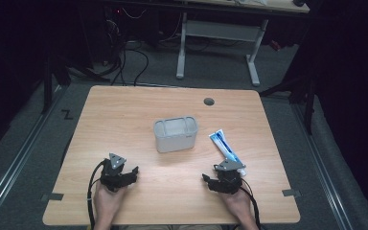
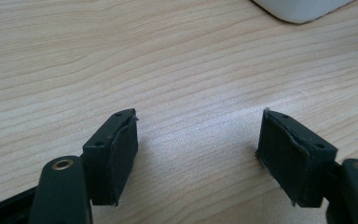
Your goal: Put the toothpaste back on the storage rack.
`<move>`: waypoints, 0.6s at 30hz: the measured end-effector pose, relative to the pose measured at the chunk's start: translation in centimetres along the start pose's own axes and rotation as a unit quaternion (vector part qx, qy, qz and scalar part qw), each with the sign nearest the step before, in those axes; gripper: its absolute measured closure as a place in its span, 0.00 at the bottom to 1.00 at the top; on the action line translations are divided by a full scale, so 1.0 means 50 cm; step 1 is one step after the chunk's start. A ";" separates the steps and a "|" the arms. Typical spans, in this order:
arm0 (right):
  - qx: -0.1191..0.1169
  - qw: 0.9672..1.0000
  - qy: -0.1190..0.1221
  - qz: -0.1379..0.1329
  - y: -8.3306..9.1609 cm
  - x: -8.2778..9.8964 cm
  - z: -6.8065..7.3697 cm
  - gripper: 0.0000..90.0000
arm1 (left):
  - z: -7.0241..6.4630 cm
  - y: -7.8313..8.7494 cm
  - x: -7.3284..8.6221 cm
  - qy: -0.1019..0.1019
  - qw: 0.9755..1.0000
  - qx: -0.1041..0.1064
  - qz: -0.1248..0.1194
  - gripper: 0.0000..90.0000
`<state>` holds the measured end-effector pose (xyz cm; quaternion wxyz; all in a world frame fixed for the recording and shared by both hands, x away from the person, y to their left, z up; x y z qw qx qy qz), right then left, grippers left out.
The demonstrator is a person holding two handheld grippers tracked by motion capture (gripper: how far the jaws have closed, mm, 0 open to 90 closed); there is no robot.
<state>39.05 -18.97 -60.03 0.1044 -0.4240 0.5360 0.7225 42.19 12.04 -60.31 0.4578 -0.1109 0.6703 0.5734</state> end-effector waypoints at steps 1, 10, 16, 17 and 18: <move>0.001 1.000 0.000 0.000 0.000 0.000 0.000 0.42 | 0.000 0.000 0.000 0.000 1.000 0.000 0.000 0.32; 0.001 1.000 -0.002 0.000 0.000 0.000 -0.001 0.42 | 0.000 0.000 0.000 -0.001 1.000 0.000 0.000 0.32; 0.005 1.000 -0.009 -0.001 -0.001 -0.001 -0.001 0.42 | 0.000 0.000 0.000 -0.001 1.000 0.000 0.001 0.32; 0.005 1.000 -0.009 -0.001 -0.001 -0.001 -0.001 0.42 | 0.000 0.000 0.000 -0.001 1.000 0.000 0.001 0.32; 0.006 1.000 -0.013 -0.001 -0.001 -0.001 -0.001 0.42 | 0.000 0.000 0.000 -0.001 1.000 0.000 0.001 0.32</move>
Point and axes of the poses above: each handheld gripper's, and its own axes: y roughly backward along the jaws, x roughly out of its underside, z roughly to its left, the point moved 10 cm from there along -y, roughly forward along the jaws, and after that the axes turned 7 degrees about -y, right-handed, at the moved point
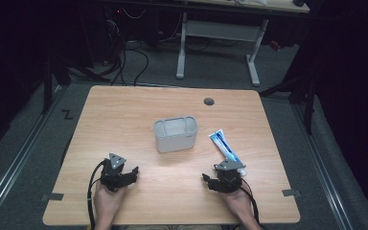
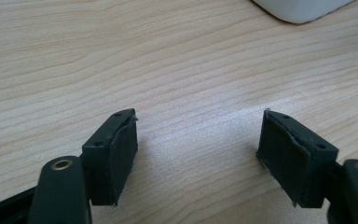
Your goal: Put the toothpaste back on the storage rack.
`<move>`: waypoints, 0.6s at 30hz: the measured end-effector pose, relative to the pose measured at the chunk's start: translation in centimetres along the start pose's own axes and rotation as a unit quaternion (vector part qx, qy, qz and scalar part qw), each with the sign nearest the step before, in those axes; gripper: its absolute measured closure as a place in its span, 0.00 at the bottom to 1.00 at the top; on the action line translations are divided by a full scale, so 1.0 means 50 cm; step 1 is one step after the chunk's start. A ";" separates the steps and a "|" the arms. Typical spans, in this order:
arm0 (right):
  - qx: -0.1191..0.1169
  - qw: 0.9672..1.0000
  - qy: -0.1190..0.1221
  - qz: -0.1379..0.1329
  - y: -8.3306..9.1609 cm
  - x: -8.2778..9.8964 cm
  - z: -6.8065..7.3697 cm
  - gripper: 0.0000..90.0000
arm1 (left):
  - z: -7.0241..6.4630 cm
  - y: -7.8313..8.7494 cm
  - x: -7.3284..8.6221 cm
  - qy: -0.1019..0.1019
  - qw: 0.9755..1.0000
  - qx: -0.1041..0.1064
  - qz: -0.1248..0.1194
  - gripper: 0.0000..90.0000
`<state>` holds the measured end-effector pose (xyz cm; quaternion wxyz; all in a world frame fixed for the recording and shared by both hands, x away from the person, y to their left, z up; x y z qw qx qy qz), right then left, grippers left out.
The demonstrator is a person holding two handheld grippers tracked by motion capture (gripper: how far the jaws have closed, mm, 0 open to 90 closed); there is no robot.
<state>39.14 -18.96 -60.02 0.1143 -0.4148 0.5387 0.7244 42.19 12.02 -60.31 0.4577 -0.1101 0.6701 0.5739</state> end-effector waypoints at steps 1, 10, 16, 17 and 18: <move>0.000 1.000 -0.004 0.001 0.000 0.000 0.000 0.44 | 0.000 0.000 0.000 0.000 1.000 0.000 0.000 0.32; -0.024 1.000 -0.016 -0.001 0.027 -0.014 0.007 0.50 | 0.000 0.000 0.000 0.000 1.000 0.000 0.000 0.31; -0.023 0.999 -0.018 -0.013 0.056 -0.029 -0.004 0.53 | -0.001 0.000 0.000 0.000 1.000 0.001 0.000 0.31; -0.022 0.999 -0.021 -0.014 0.061 -0.029 -0.007 0.53 | -0.001 0.000 0.000 0.000 1.000 0.001 0.000 0.31; -0.018 0.999 -0.024 -0.015 0.069 -0.032 -0.017 0.54 | -0.001 0.000 0.000 0.000 1.000 0.002 0.000 0.31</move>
Point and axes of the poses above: each handheld gripper's, and its own axes: y roughly backward along the jaws, x roughly out of its underside, z roughly to its left, the point moved 10 cm from there along -y, roughly forward along the jaws, and after that the axes turned 7 degrees about -y, right-handed, at the moved point
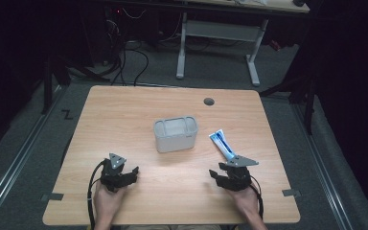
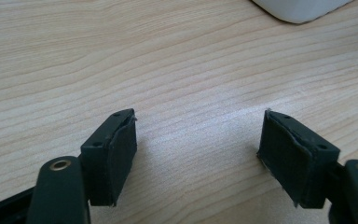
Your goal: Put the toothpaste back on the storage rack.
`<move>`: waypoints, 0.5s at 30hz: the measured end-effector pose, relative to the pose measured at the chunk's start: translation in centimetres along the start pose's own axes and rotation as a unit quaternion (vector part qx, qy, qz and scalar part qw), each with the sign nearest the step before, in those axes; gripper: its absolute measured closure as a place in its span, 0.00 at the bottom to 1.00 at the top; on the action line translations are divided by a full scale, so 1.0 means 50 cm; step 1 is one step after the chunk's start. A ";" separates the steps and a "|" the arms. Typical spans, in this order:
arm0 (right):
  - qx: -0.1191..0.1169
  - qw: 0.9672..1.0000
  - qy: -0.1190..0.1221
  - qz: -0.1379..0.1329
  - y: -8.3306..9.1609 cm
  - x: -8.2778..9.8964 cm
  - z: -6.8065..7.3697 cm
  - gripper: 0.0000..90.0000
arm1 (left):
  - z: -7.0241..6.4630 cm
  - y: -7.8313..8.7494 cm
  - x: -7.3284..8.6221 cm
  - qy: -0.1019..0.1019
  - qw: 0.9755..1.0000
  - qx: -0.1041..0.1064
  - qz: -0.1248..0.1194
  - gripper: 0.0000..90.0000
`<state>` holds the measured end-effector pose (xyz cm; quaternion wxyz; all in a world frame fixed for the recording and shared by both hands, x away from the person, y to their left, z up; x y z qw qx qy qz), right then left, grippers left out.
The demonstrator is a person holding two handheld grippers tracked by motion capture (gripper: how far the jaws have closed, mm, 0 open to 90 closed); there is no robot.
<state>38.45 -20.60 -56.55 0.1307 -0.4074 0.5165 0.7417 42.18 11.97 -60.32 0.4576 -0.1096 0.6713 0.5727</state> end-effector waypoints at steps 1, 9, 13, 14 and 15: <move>0.000 1.000 0.000 0.000 0.000 0.000 0.000 0.54 | 0.000 0.000 0.000 0.000 1.000 0.000 0.000 0.31; 0.018 1.000 -0.017 -0.016 0.038 -0.029 -0.048 0.57 | 0.000 0.000 0.000 0.000 1.000 0.001 0.000 0.30; 0.035 0.999 -0.020 -0.015 0.047 -0.047 -0.082 0.57 | 0.000 0.000 0.000 0.000 1.000 0.001 0.000 0.30; 0.040 0.999 -0.029 -0.013 0.049 -0.054 -0.096 0.57 | 0.000 0.000 0.000 0.000 1.000 0.000 0.001 0.30; 0.044 0.999 -0.031 -0.010 0.048 -0.060 -0.106 0.57 | 0.000 0.000 0.000 0.000 1.000 0.000 0.001 0.30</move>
Point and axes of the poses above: each handheld gripper's, and its own axes: y roughly backward along the jaws, x roughly out of its underside, z roughly to its left, the point moved 10 cm from there along -y, roughly forward along the jaws, and after that the axes turned 7 degrees about -y, right-handed, at the moved point
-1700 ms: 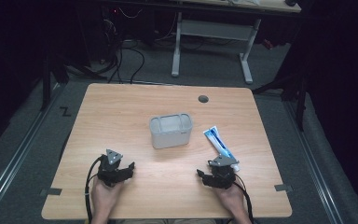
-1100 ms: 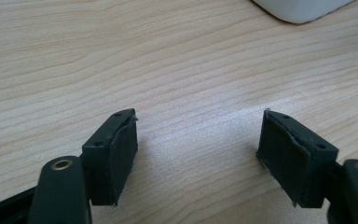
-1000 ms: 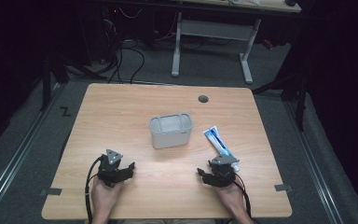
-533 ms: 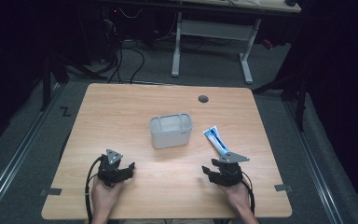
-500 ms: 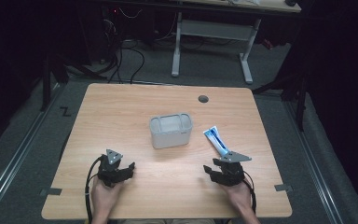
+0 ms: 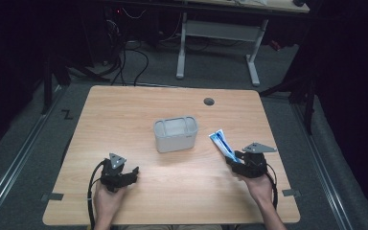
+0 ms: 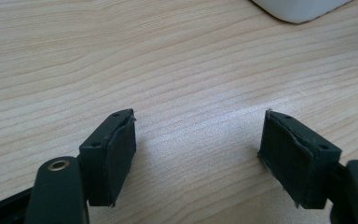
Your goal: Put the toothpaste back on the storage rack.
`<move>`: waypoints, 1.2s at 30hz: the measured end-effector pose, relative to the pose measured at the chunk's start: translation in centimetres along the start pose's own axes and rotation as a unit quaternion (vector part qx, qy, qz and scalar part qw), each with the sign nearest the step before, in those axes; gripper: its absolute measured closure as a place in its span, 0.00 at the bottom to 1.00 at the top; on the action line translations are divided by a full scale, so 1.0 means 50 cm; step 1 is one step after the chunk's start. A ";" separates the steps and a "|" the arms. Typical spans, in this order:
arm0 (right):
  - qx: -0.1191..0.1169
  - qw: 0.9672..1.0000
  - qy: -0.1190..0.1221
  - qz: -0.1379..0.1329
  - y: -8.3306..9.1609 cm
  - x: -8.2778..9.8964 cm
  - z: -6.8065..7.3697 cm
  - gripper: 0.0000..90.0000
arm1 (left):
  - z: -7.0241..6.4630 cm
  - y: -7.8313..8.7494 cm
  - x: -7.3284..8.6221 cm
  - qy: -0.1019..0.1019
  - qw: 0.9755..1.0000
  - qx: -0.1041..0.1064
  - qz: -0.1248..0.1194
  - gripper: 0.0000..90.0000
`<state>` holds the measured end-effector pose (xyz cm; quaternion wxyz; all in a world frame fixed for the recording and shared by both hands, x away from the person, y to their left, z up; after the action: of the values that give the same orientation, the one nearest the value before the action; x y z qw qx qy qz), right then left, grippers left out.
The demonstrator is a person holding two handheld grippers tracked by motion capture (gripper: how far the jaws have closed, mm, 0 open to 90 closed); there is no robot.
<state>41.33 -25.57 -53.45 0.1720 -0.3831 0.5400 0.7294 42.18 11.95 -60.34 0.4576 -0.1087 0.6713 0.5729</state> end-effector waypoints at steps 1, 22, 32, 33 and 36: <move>0.000 1.000 0.000 0.000 0.000 0.000 0.000 0.57 | 0.000 0.000 0.000 0.000 1.000 0.000 0.000 0.30; 0.046 0.996 -0.011 0.082 -0.101 -0.039 -0.059 0.55 | 0.000 0.000 0.000 -0.001 1.000 0.000 0.000 0.30; 0.054 0.991 -0.022 0.117 -0.129 -0.023 -0.067 0.53 | 0.000 0.000 0.000 -0.001 1.000 0.000 0.001 0.29; 0.054 0.991 -0.022 0.117 -0.129 -0.023 -0.067 0.53 | 0.000 0.000 0.000 -0.001 1.000 0.000 0.001 0.29; 0.057 0.990 -0.016 0.125 -0.135 -0.026 -0.065 0.53 | 0.000 0.000 0.000 -0.001 1.000 0.001 0.000 0.29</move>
<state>47.87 -25.95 -57.31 0.1097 -0.2910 0.6216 0.7189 42.17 11.93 -60.35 0.4582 -0.1075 0.6711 0.5729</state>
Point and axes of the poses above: each handheld gripper's, and its own axes: y roughly backward along the jaws, x roughly out of its underside, z roughly to its left, the point moved 10 cm from there along -y, roughly forward along the jaws, and after that the axes turned 7 degrees about -y, right-handed, at the moved point
